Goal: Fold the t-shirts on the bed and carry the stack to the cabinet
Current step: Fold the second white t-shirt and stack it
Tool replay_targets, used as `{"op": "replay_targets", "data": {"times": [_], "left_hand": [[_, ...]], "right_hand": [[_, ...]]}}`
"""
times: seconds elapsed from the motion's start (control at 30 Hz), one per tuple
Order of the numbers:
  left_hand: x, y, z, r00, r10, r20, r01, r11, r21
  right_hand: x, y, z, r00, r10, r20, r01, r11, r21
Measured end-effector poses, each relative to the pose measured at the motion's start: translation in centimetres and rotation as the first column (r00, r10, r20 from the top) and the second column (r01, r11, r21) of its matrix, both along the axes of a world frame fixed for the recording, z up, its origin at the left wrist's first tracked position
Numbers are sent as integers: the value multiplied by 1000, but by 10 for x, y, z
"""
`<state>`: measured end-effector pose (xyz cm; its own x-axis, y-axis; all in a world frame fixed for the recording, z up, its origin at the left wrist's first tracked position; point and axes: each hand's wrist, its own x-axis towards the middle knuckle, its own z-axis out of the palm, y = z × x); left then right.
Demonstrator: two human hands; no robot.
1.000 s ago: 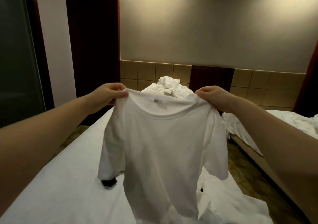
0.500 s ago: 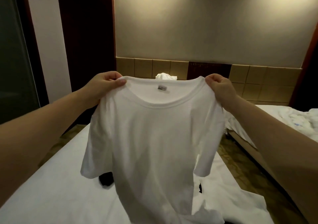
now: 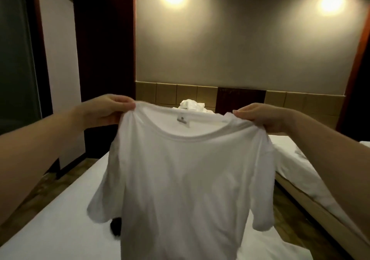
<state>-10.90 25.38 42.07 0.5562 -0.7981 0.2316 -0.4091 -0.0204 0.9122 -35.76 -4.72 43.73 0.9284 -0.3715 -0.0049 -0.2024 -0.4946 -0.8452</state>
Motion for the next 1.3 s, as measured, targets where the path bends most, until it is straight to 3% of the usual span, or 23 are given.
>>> {"op": "replay_targets", "data": {"times": [0.07,0.17,0.2,0.27,0.33,0.53,0.7,0.9,1.0,1.07,1.13,1.2,1.23,1.3], "left_hand": [[-4,2,1,999,7,-49,-11,998,-65],[-10,3,-11,976,127,178,-151,980,130],[-12,4,-13,965,153,213,-183,975,126],[-15,6,-12,968,184,172,-192,981,31],[-18,5,-8,976,176,128,-175,984,-16],[-26,-1,-18,961,202,189,-220,972,79],[-30,3,-22,977,166,134,-179,980,92],[-29,19,-21,958,107,266,-204,907,370],[-35,20,-28,920,122,373,-277,875,397],[-39,19,-29,917,146,371,-270,911,312],[-43,18,-19,927,220,304,-264,958,111],[-47,19,-6,937,294,192,-273,954,-127],[-48,17,-2,923,325,205,-288,938,-191],[-53,11,0,845,336,417,-321,941,-108]], "right_hand": [[-4,-1,4,997,76,-4,-76,995,69],[-8,0,-1,979,123,-164,-115,992,55],[-8,0,-5,962,117,-248,-114,993,26],[-8,3,-10,918,110,-381,-123,992,-9],[-8,8,-10,902,110,-417,-131,991,-22],[-5,17,-18,968,126,-215,-118,992,49],[-5,20,-29,970,102,-222,-102,995,10],[-9,28,-38,983,-80,-165,31,959,-282],[-6,32,-47,970,-236,-51,172,823,-541],[-4,37,-50,946,-310,97,301,726,-618],[-5,37,-41,913,-328,242,407,772,-488],[-10,36,-23,852,-323,411,446,861,-247],[-12,35,-15,813,-326,482,446,881,-157],[-13,32,-4,801,-302,517,426,894,-137]]}}
